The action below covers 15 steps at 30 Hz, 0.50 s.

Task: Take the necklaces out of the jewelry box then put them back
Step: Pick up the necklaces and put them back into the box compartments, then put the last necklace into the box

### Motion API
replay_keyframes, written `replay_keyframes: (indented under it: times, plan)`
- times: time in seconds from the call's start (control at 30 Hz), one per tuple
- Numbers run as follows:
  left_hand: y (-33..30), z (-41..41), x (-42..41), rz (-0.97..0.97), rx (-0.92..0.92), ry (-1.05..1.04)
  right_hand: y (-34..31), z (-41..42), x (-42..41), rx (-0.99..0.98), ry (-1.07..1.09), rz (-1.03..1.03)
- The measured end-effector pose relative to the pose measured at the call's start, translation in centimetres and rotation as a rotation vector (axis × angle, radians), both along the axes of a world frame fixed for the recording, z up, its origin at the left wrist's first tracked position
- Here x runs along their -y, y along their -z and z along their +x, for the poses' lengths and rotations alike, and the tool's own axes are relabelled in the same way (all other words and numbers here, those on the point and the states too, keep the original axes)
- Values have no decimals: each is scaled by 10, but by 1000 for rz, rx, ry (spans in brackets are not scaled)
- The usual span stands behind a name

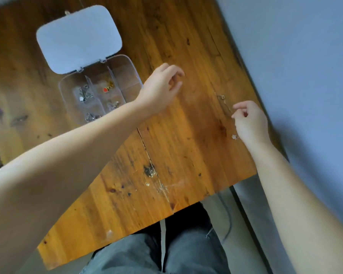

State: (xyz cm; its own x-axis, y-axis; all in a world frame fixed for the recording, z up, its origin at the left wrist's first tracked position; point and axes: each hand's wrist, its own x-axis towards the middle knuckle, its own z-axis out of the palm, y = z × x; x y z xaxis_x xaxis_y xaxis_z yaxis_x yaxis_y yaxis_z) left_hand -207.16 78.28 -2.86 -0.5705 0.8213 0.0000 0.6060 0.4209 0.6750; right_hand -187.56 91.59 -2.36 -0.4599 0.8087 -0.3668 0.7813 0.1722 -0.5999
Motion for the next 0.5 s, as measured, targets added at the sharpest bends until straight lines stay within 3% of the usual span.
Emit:
replay_keyframes:
  times: [0.2,0.3,0.4,0.47,0.5]
  plan:
    - [-23,-100,128,31,-147,-637,-13,-162,36,-142,-359,-69]
    - [-22,-138,165,5,-159,-967,-8,-239,61,-205,-402,-96]
    - [-11,-161,179,-80,231,-1116,-6,-295,79,-208,-293,-224]
    - [-6,-164,180,-12,533,-1070,-3,-314,85,-190,-271,-303]
    - [-6,-164,179,35,597,-1041,-2,-317,87,-184,-290,-298]
